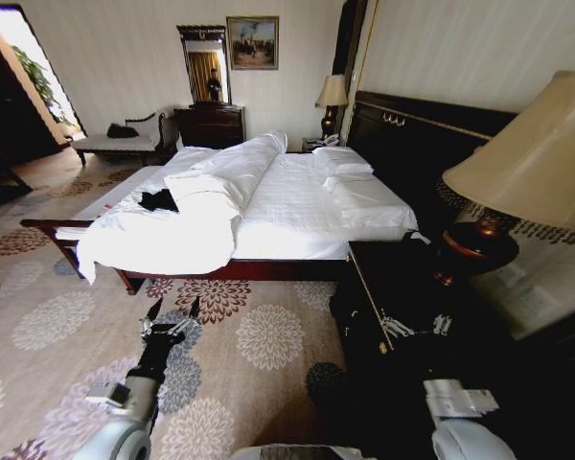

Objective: Fold the clothes on the bed.

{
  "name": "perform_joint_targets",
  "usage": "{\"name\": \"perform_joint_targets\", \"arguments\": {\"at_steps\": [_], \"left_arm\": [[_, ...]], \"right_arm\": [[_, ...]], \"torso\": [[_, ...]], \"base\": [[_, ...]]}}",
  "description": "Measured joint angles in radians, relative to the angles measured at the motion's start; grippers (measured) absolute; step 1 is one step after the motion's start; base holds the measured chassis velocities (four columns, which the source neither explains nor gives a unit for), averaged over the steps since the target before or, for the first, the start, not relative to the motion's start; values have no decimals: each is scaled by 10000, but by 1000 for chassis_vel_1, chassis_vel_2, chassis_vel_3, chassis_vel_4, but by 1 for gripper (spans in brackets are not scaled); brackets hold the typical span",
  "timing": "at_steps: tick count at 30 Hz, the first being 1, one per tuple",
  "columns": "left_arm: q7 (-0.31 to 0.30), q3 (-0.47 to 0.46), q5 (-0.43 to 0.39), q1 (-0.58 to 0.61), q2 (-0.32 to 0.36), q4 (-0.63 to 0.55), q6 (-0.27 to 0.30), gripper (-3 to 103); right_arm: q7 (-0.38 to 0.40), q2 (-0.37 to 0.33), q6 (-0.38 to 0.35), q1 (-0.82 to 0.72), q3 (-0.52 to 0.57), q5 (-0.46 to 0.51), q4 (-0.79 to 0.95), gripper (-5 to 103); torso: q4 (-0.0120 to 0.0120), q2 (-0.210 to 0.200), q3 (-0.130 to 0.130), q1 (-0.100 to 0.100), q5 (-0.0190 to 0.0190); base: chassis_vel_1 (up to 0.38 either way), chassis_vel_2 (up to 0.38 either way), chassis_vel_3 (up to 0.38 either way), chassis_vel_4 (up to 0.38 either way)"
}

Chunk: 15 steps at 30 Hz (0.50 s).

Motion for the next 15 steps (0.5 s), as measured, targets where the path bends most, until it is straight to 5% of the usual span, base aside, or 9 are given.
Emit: {"name": "perform_joint_targets", "arguments": {"at_steps": [15], "left_arm": [[16, -55, 146, 182, 1, -99, -6, 100]], "right_arm": [[-99, 121, 64, -31, -86, 17, 81, 100]], "torso": [[-1, 0, 0, 0, 0]], "base": [[-24, 35, 23, -34]]}}
